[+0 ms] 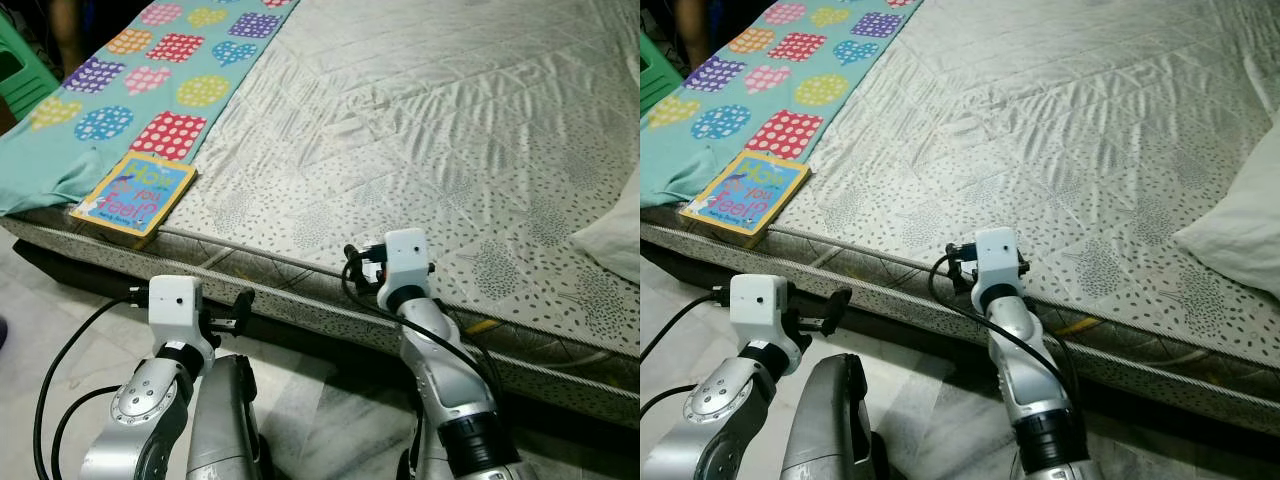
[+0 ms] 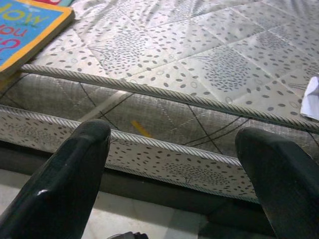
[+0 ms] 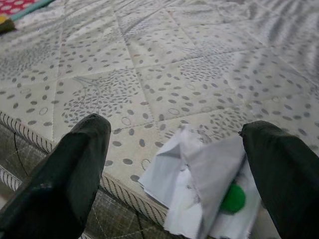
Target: Clean up the room
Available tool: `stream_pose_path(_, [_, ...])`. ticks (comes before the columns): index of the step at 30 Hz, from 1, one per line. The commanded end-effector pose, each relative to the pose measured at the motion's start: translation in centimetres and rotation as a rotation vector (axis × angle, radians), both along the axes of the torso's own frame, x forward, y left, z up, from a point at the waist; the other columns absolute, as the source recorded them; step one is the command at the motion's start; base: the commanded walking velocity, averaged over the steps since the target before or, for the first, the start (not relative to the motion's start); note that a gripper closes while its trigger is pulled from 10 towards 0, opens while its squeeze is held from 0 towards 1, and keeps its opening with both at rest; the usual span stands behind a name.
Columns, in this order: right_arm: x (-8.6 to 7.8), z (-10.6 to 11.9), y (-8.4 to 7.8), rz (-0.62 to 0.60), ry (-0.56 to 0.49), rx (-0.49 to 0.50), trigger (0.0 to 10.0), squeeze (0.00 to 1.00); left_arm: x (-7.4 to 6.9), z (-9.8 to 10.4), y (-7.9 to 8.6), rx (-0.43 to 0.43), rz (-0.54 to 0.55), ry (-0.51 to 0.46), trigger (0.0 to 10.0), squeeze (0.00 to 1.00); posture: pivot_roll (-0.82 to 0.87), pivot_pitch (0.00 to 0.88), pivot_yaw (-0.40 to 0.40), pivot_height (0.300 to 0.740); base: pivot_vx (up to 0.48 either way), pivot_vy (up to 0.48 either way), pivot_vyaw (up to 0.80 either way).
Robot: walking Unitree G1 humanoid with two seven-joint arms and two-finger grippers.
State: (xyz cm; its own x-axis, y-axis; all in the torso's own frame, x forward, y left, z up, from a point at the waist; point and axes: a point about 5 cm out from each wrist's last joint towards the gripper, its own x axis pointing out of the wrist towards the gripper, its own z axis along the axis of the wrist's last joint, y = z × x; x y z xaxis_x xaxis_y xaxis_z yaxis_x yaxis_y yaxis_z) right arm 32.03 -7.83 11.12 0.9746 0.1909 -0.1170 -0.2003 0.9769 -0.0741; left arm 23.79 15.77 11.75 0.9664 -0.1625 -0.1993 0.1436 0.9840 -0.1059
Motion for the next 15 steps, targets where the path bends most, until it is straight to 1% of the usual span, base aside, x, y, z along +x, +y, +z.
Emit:
stream_pose_path(1, [0.0,-0.4,0.6,0.007,0.0,-0.021,10.0,0.0,-0.2,0.2,0.2,0.014,-0.001,-0.001,10.0,0.0,-0.01,0.162,0.08,0.521,0.0,0.0,0.0])
stream_pose_path(4, [0.2,-1.1,0.4,-0.015,0.0,-0.076,10.0,0.0,-0.4,0.1,0.3,0.015,-0.001,0.003,10.0,0.0,-0.01,0.162,0.08,0.521,0.0,0.0,0.0])
stream_pose_path(5, [0.4,-1.6,0.3,-0.027,0.008,-0.114,10.0,0.0,-0.5,0.0,0.3,0.009,-0.006,0.009,10.0,0.0,-0.01,0.168,0.079,0.521,0.0,0.0,0.0])
stream_pose_path(7, [0.6,-2.0,0.2,-0.047,0.017,-0.152,10.0,0.0,-0.6,0.0,0.0,-0.008,-0.029,0.01,10.0,0.0,-0.01,0.173,0.078,0.521,0.0,0.0,0.0])
stream_pose_path(10, [0.7,-2.3,0.1,-0.064,0.021,-0.178,10.0,0.0,-0.7,0.1,-0.4,-0.02,-0.058,0.007,10.0,0.0,-0.01,0.173,0.079,0.521,0.0,0.0,0.0])
stream_pose_path(11, [0.8,-2.5,0.1,-0.08,0.029,-0.193,10.0,0.0,-0.8,0.2,-0.7,-0.012,-0.086,0.002,10.0,0.0,-0.01,0.174,0.077,0.521,0.0,0.0,0.0])
stream_pose_path(13, [1.0,-2.8,0.0,-0.093,0.039,-0.209,10.0,0.0,-0.9,0.2,-1.0,-0.004,-0.106,0.0,10.0,0.0,-0.01,0.174,0.076,0.521,0.0,0.0,0.0])
stream_pose_path(15, [1.4,-3.1,-0.2,-0.117,0.048,-0.253,10.0,0.0,-0.9,0.2,-1.1,-0.007,-0.109,0.003,10.0,0.0,-0.01,0.174,0.076,0.521,0.0,0.0,0.0])
